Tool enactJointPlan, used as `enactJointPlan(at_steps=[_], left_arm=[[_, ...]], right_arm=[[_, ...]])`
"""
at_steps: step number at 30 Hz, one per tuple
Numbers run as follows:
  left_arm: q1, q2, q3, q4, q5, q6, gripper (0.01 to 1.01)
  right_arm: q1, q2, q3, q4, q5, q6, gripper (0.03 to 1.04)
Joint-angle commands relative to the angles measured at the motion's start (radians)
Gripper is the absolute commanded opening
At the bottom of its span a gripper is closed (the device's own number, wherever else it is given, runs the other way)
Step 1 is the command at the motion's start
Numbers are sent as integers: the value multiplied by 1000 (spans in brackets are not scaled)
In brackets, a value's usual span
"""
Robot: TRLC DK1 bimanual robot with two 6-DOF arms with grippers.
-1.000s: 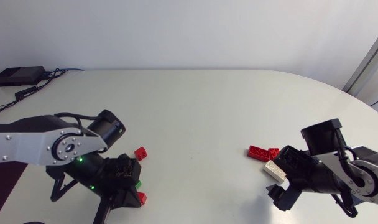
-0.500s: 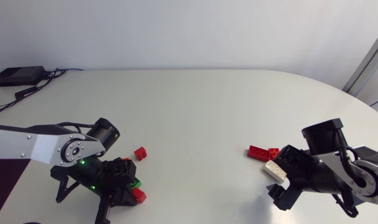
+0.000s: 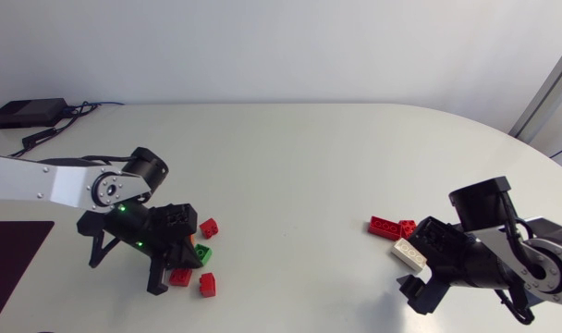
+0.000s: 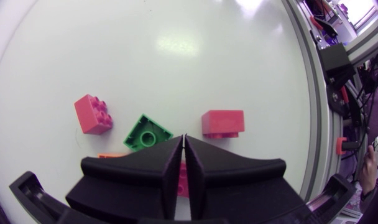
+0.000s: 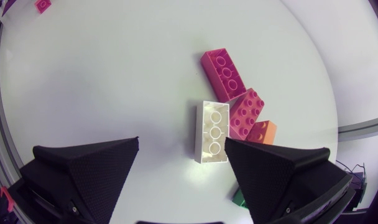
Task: Sort duplo bricks by size, large to the right and small to the left
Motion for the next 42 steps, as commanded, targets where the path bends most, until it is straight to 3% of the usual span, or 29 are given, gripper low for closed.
enactJointPlan(at_steps=[1, 7, 13, 24, 33, 42], left_arm=[[-31, -114, -1, -53, 15, 6, 69], [-207, -257, -85, -75, 56, -120, 69], [-254, -143, -136, -16, 65, -126, 69], [-143, 9, -138, 109, 21, -70, 69], [-13, 42, -55, 114, -13, -4, 69], [-14, -120, -6, -27, -5, -5, 69]], right_arm=[[1, -12, -34, -13, 9, -6, 997], [1, -6, -36, -5, 8, -4, 997], [4, -12, -45, -2, 8, 1, 997], [-10, -21, -62, -2, 8, -16, 997], [-10, -19, -66, 1, 6, -18, 997], [-10, -19, -74, 2, 8, -19, 997]])
